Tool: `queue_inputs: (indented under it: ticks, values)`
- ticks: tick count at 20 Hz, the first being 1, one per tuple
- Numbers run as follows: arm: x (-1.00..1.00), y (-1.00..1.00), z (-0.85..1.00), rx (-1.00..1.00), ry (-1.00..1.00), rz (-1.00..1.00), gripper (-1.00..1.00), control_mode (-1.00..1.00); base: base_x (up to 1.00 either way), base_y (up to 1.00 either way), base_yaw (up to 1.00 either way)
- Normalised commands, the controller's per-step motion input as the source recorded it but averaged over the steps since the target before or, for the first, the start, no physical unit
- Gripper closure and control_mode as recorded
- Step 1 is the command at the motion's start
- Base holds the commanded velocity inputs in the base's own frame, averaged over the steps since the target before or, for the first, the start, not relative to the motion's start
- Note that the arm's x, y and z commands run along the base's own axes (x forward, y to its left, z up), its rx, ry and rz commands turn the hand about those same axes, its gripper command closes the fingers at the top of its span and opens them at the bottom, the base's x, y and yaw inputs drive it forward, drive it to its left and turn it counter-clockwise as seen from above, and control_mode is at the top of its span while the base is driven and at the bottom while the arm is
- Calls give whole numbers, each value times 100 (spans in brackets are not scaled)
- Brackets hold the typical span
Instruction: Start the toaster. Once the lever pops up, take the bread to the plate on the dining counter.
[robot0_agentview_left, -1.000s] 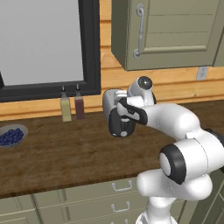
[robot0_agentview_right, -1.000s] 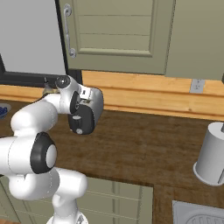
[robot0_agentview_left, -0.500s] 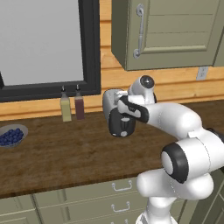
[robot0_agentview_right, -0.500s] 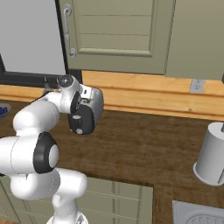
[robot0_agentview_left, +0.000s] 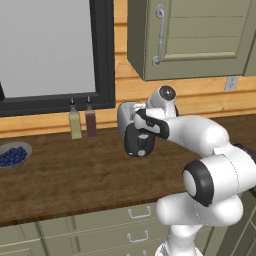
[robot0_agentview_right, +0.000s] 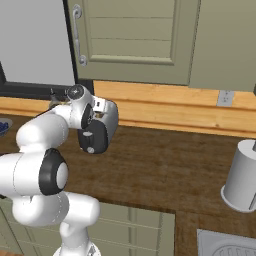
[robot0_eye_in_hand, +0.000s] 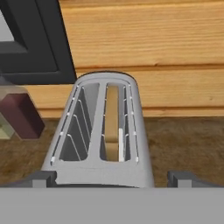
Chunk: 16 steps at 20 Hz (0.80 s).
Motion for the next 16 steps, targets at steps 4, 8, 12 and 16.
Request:
queue_inputs:
  ticks: [4, 8, 12, 16]
  values:
    - [3, 0, -5, 0, 0, -3, -100, -100, 0, 0, 0]
    - [8, 0, -15, 0, 0, -5, -100, -100, 0, 0, 0]
    - [4, 0, -8, 0, 0, -7, -100, -100, 0, 0, 0]
    - [6, 0, 0, 0, 0, -5, -100, -100, 0, 0, 0]
